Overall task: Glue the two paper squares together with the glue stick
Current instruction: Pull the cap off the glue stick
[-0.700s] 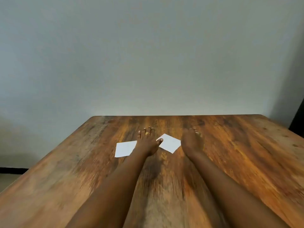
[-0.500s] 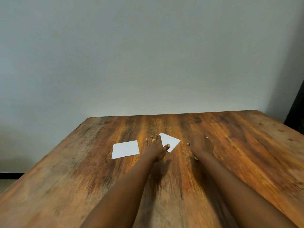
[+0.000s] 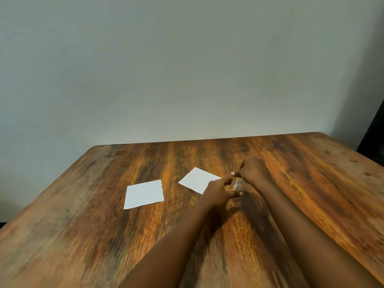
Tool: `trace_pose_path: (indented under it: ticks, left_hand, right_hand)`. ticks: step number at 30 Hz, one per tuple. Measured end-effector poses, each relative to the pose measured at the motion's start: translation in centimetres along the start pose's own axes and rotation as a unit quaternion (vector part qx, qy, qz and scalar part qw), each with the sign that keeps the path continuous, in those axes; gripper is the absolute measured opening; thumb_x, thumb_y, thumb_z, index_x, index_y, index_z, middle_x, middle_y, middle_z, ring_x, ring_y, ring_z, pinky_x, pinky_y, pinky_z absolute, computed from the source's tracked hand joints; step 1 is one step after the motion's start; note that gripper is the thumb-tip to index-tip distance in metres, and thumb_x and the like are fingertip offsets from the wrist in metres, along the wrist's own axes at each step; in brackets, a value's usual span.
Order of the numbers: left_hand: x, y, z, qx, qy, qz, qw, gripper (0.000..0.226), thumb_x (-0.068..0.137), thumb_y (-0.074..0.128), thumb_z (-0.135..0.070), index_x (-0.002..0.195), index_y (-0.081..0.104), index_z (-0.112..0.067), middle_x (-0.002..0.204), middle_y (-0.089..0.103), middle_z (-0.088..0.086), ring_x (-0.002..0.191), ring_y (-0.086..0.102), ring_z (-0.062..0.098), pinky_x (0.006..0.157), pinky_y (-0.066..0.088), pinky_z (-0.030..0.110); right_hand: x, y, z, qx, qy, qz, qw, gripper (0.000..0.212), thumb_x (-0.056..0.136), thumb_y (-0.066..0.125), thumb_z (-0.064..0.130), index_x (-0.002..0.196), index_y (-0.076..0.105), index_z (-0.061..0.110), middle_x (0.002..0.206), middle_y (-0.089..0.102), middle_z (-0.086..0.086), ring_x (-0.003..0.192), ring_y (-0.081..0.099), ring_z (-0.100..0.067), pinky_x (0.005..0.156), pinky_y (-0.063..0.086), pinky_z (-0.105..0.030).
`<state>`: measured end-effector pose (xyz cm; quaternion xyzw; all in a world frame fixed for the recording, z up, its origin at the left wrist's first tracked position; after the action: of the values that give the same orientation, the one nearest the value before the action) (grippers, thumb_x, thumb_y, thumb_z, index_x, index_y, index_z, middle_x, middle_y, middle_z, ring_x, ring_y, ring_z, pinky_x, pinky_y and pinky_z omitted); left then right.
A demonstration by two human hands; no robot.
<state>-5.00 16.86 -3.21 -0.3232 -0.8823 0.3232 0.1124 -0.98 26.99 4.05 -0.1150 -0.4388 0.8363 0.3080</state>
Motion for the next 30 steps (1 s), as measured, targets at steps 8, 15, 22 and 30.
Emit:
trace_pose_path:
  ticks: [8, 15, 22, 30]
  left_hand:
    - [-1.2, -4.1, -1.2, 0.014, 0.054, -0.138, 0.989, 0.042, 0.083, 0.068, -0.027, 0.121, 0.062, -0.011, 0.111, 0.071, 0.009, 0.095, 0.068, 0.019, 0.081, 0.046, 0.021]
    - [-2.6, -6.1, -0.7, 0.051, 0.074, -0.191, 0.978, 0.035, 0.082, 0.069, -0.027, 0.113, 0.067, -0.012, 0.102, 0.073, 0.008, 0.082, 0.067, 0.016, 0.065, 0.038, 0.011]
    - [-3.2, -7.4, -1.0, 0.088, 0.078, -0.181, 0.976, 0.021, 0.087, 0.063, -0.021, 0.092, 0.070, -0.002, 0.086, 0.072, 0.015, 0.075, 0.065, 0.022, 0.060, 0.037, 0.021]
    - [-3.8, -9.4, -0.2, -0.070, 0.070, -0.089, 0.991, 0.021, 0.092, 0.055, -0.013, 0.099, 0.067, 0.002, 0.091, 0.071, 0.019, 0.070, 0.061, 0.013, 0.067, 0.049, 0.021]
  right_hand:
    - [-0.7, 0.8, 2.9, 0.031, -0.037, 0.065, 0.997, 0.027, 0.083, 0.069, 0.023, 0.085, 0.072, -0.004, 0.084, 0.071, -0.018, 0.065, 0.065, -0.024, 0.059, 0.050, -0.028]
    - [-1.8, 1.0, 4.6, -0.042, -0.070, 0.080, 0.993, 0.042, 0.091, 0.057, 0.037, 0.066, 0.063, 0.004, 0.063, 0.058, -0.005, 0.048, 0.047, -0.011, 0.051, 0.037, -0.022]
    - [-2.2, 2.0, 5.6, -0.024, -0.091, 0.043, 0.995, 0.032, 0.094, 0.054, 0.022, 0.067, 0.057, 0.005, 0.060, 0.048, -0.001, 0.052, 0.043, -0.010, 0.045, 0.025, -0.023]
    - [-3.6, 0.8, 8.8, 0.095, -0.295, 0.077, 0.948, 0.028, 0.084, 0.055, -0.008, 0.081, 0.063, 0.019, 0.077, 0.058, 0.010, 0.073, 0.055, -0.001, 0.059, 0.042, -0.007]
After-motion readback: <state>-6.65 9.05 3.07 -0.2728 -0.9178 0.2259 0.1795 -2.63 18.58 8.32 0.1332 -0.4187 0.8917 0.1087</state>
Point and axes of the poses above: each hand's wrist, its own x-axis towards the middle knuckle, its own y-axis out of the palm, z = x × y, the point moved 9 cm from there along x, towards the middle knuckle
